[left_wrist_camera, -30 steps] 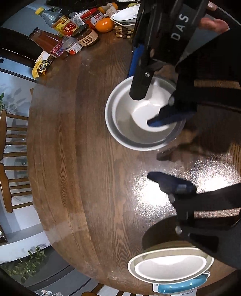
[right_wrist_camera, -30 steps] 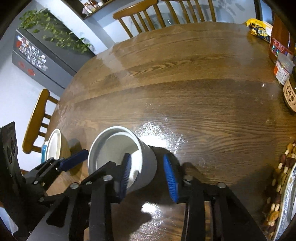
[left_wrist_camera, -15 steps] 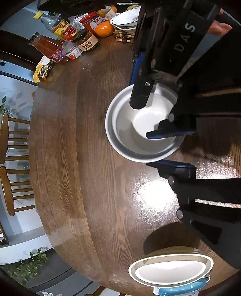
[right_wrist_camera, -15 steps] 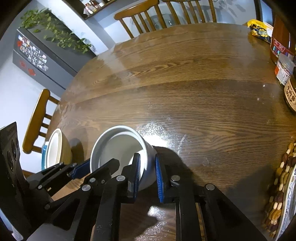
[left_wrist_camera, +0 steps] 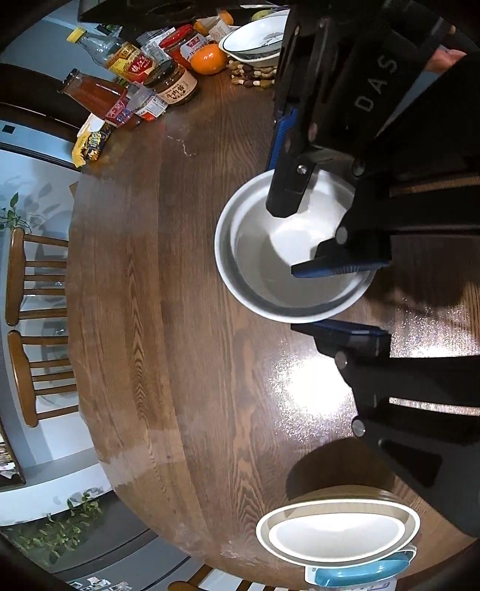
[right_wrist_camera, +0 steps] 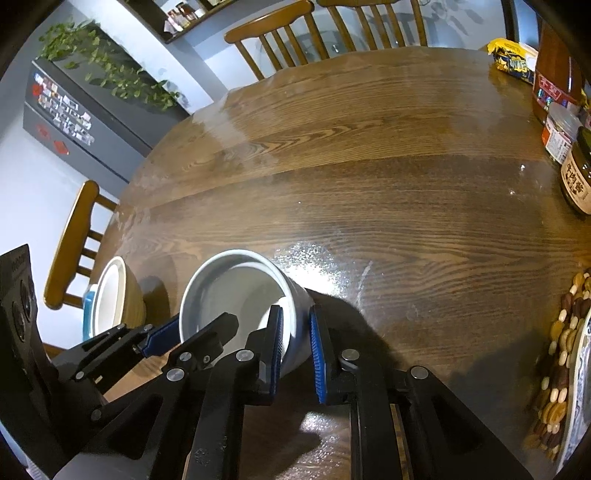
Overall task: Organize plates and bowls
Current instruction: 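Lift the ramekin with both grippers and carry it toward the nested bowls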
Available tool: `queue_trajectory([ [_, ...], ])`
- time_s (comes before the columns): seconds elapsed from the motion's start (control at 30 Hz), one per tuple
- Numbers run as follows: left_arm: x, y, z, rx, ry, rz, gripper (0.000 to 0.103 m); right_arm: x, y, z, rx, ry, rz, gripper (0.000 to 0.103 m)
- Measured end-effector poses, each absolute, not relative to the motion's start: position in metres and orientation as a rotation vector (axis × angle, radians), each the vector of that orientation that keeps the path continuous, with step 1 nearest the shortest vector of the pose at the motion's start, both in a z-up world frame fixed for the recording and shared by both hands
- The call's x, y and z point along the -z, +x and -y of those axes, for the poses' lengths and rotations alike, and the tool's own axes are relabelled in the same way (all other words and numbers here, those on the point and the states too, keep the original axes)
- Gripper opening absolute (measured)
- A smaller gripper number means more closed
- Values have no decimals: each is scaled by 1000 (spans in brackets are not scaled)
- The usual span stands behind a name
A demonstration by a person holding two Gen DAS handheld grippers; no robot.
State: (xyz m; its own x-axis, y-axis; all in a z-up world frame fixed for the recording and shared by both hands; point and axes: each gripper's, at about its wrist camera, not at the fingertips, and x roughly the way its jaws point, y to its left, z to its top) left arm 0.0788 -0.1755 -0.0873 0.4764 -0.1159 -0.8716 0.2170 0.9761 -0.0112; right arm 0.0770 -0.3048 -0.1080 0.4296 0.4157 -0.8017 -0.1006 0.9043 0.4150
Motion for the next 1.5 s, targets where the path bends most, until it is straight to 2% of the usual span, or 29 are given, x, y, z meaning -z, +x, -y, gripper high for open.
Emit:
queue_trajectory([
  [1.0,64,29,158,198,112,-965,20,78,25,285,-336,285,-1016,18],
  [1.5,48,9,120,186,67,-926,20,60,6,251,-349,238,-995,18],
])
